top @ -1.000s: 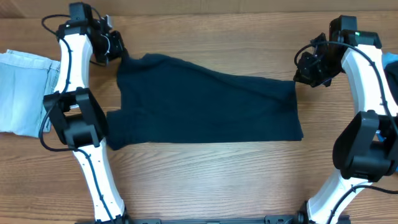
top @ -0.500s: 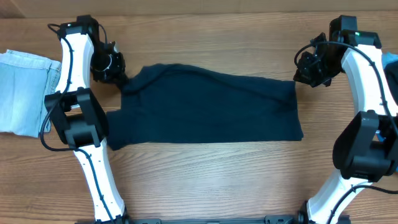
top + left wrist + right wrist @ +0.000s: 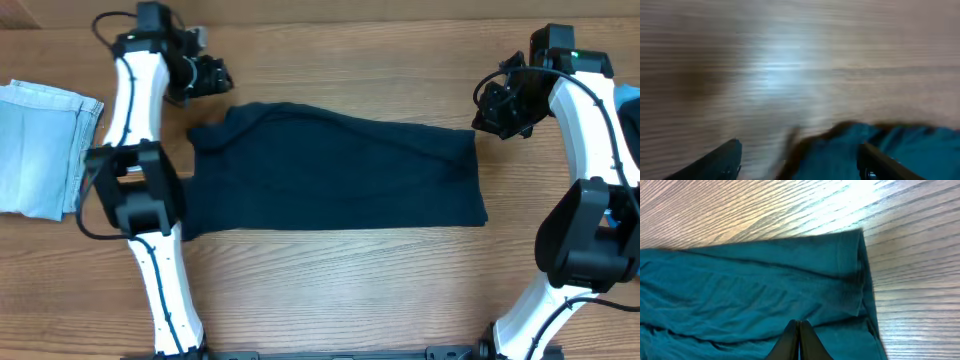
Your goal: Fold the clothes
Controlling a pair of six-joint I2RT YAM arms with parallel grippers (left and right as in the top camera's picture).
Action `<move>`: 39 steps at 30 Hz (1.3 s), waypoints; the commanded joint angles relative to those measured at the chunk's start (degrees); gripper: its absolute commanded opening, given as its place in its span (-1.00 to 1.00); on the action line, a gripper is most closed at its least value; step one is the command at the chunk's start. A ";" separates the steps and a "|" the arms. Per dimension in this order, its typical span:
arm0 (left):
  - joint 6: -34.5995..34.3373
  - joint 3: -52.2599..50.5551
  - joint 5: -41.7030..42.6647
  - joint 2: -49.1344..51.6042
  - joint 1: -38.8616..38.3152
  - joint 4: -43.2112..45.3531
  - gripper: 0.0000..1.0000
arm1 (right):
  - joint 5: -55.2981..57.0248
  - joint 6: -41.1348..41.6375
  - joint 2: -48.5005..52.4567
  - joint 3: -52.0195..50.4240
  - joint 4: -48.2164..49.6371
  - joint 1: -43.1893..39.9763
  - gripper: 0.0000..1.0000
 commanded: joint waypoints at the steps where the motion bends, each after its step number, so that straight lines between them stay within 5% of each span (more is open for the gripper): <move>1: 3.87 -0.44 -3.21 0.50 -2.58 -2.01 0.50 | -0.61 0.24 -1.16 0.81 0.15 0.24 -0.90; 7: 3.78 -3.41 -3.54 0.50 -2.71 -2.01 0.19 | -0.61 0.24 -1.16 0.81 0.11 0.24 -0.90; 13: 3.76 -7.69 -5.70 0.50 -2.75 -0.59 0.11 | -0.61 0.24 -1.16 0.81 -0.04 0.24 -0.90; 23: 3.56 -6.25 -5.31 0.48 -2.82 0.83 -0.92 | -0.61 0.24 -1.16 0.81 -0.09 0.24 -0.90; 39: 3.61 10.43 -5.49 0.48 -2.86 -16.41 -0.87 | -0.37 0.00 -1.14 0.68 -0.04 0.24 -0.81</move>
